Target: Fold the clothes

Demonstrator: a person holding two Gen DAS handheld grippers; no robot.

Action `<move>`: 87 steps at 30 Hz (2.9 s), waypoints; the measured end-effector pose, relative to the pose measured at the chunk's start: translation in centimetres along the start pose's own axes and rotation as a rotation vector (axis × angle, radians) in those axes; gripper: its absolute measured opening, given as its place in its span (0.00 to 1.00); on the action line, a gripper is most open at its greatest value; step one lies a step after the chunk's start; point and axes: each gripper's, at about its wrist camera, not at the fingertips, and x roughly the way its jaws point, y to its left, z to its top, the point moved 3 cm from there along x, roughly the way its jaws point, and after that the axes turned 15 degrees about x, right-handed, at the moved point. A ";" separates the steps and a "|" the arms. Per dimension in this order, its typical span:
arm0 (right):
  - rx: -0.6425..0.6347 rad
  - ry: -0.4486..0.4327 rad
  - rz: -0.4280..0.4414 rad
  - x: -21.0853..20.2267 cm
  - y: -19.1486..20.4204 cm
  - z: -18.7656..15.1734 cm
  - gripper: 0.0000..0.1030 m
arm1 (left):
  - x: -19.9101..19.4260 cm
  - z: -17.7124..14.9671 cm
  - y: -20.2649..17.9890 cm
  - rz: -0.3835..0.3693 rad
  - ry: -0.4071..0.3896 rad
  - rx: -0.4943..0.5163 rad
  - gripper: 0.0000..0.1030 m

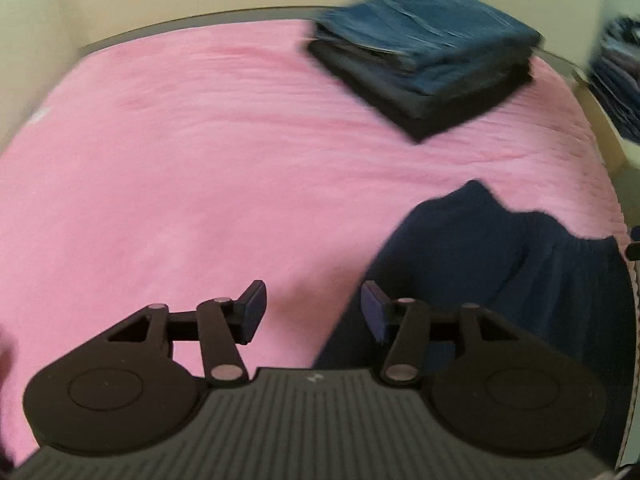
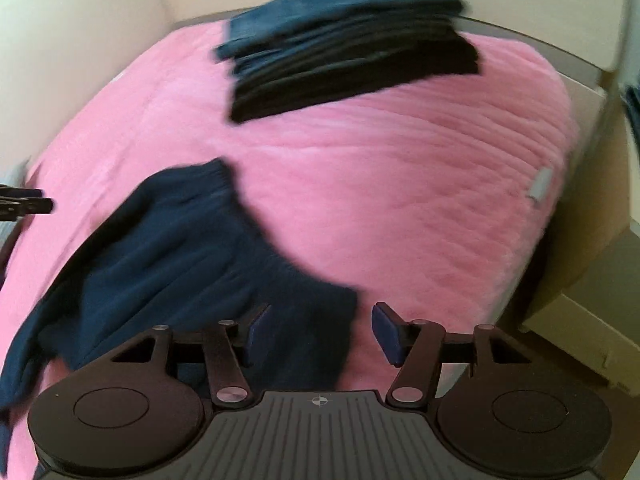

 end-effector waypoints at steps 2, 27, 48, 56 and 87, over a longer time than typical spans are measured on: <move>-0.043 0.033 0.026 -0.3 2.4 -1.5 0.57 | -3.5 -5.3 1.5 0.060 0.055 -0.038 0.51; -1.034 0.305 0.275 6.7 38.5 -31.1 0.75 | -17.2 -52.8 -5.4 0.137 0.357 -0.125 0.16; -0.786 0.238 0.062 4.3 33.9 -22.7 0.75 | -23.2 -51.5 1.6 0.295 0.369 -0.161 0.50; -0.883 0.172 -0.019 8.7 30.8 -11.3 0.75 | -15.1 -43.7 5.8 0.185 0.248 -0.220 0.55; -1.127 0.226 0.164 10.0 26.8 -13.8 0.54 | -15.2 -40.7 3.1 0.284 0.382 -0.142 0.40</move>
